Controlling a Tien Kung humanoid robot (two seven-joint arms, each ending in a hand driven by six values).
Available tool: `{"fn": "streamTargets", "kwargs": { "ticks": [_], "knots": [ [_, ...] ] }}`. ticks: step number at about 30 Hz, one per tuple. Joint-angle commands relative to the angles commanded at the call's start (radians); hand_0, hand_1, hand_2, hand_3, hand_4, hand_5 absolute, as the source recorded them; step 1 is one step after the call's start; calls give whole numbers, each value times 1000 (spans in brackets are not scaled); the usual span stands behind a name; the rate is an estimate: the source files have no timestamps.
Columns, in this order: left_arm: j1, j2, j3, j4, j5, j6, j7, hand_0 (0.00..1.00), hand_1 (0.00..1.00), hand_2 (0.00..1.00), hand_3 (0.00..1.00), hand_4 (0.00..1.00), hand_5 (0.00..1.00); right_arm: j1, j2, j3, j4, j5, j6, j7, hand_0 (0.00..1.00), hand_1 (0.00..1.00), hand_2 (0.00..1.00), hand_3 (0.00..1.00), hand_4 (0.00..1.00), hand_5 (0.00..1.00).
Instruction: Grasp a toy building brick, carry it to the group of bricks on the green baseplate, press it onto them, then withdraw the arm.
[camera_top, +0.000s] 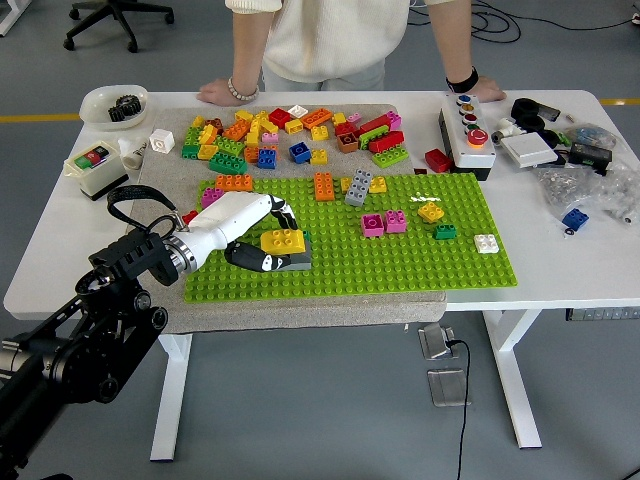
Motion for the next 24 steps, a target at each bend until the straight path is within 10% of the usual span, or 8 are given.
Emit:
{"fn": "streamTargets", "kwargs": {
  "ticks": [24],
  "knots": [
    [-11,14,8,17,0,27,-32,734,704,586,595,891,225,-1,1,-2,0,0,2,1,739,633,675,611,820,524]
  ]
}}
